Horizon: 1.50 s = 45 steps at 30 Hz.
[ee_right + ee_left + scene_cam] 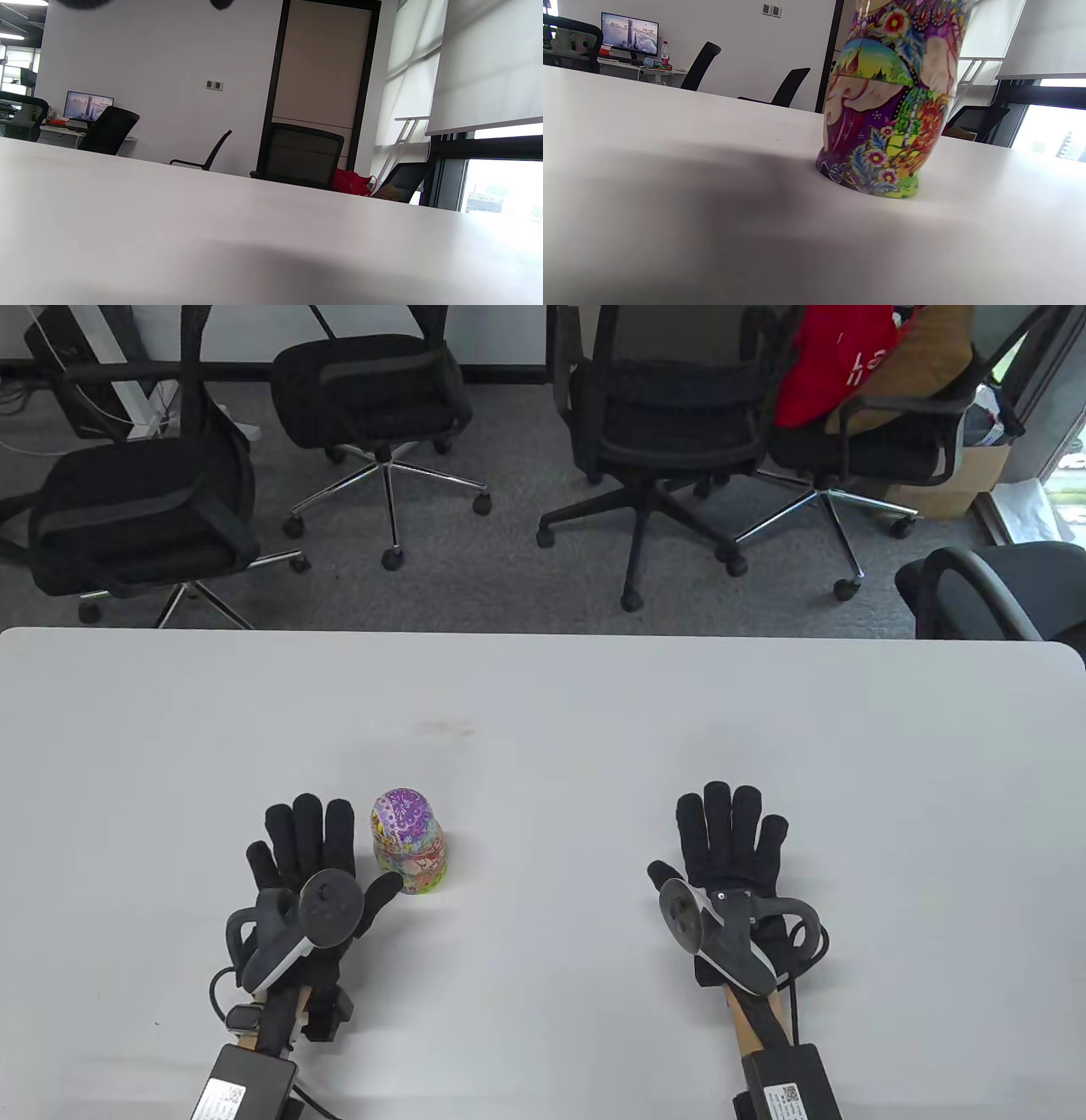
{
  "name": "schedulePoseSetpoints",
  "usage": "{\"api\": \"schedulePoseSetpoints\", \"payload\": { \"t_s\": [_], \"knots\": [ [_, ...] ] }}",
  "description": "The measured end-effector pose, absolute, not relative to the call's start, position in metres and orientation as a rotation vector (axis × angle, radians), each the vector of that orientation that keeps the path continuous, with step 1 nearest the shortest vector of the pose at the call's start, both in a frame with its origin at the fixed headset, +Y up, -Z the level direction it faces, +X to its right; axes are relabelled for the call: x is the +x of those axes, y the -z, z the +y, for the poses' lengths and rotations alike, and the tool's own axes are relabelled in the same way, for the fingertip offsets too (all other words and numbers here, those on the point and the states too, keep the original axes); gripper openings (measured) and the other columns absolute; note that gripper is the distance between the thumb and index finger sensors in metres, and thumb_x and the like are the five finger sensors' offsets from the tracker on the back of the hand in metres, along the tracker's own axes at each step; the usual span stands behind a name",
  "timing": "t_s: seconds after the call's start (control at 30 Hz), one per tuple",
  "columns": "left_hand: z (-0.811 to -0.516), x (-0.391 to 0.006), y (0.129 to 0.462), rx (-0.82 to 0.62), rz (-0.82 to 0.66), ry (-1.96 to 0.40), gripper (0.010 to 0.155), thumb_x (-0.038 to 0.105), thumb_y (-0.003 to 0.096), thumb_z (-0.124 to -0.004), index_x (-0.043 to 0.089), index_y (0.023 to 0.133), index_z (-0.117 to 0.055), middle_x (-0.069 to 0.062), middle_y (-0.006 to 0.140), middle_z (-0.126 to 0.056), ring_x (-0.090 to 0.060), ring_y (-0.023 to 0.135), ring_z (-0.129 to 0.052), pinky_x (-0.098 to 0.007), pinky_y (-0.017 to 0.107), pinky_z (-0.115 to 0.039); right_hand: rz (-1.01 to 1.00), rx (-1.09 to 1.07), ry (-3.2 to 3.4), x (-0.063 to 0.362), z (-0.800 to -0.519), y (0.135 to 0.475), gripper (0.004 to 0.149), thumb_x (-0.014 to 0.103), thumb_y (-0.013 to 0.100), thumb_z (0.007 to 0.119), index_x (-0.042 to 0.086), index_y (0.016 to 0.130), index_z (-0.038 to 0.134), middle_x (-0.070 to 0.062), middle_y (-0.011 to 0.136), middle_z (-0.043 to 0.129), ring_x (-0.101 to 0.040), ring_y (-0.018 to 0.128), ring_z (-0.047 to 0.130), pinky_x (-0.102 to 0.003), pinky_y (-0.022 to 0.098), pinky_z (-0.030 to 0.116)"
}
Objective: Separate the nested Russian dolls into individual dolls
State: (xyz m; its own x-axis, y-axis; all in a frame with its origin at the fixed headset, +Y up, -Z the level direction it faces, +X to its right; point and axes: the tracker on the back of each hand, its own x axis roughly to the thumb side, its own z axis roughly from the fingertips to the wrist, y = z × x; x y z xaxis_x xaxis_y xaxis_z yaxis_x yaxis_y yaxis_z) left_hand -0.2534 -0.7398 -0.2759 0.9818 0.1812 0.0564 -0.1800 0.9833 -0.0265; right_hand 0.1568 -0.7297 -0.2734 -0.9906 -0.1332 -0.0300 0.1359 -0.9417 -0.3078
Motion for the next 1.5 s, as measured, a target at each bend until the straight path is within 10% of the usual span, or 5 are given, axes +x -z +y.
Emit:
{"api": "schedulePoseSetpoints", "payload": {
  "t_s": [0.87,1.5],
  "knots": [
    [-0.730,-0.242,0.284,-0.018,-0.067,-0.202,0.097,0.067,0.0528,-0.050,0.020,0.114,0.008,-0.022,0.124,-0.001,-0.050,0.112,-0.001,-0.071,0.079,-0.016,0.427,-0.017,2.995,0.150,-0.730,0.271,0.080,0.060,0.049,0.054,0.023,0.115,0.027,-0.009,0.120,0.014,-0.034,0.103,-0.004,-0.057,0.075,0.007],
    [-0.735,-0.227,0.309,0.068,-0.113,-0.616,0.090,0.053,0.0533,-0.069,0.015,0.117,-0.018,-0.022,0.120,-0.045,-0.047,0.106,-0.065,-0.063,0.075,-0.061,0.386,-0.088,3.011,0.137,-0.736,0.269,0.079,0.059,0.049,0.055,0.022,0.114,0.030,-0.011,0.121,0.021,-0.036,0.104,0.002,-0.058,0.076,0.012]
  ]
}}
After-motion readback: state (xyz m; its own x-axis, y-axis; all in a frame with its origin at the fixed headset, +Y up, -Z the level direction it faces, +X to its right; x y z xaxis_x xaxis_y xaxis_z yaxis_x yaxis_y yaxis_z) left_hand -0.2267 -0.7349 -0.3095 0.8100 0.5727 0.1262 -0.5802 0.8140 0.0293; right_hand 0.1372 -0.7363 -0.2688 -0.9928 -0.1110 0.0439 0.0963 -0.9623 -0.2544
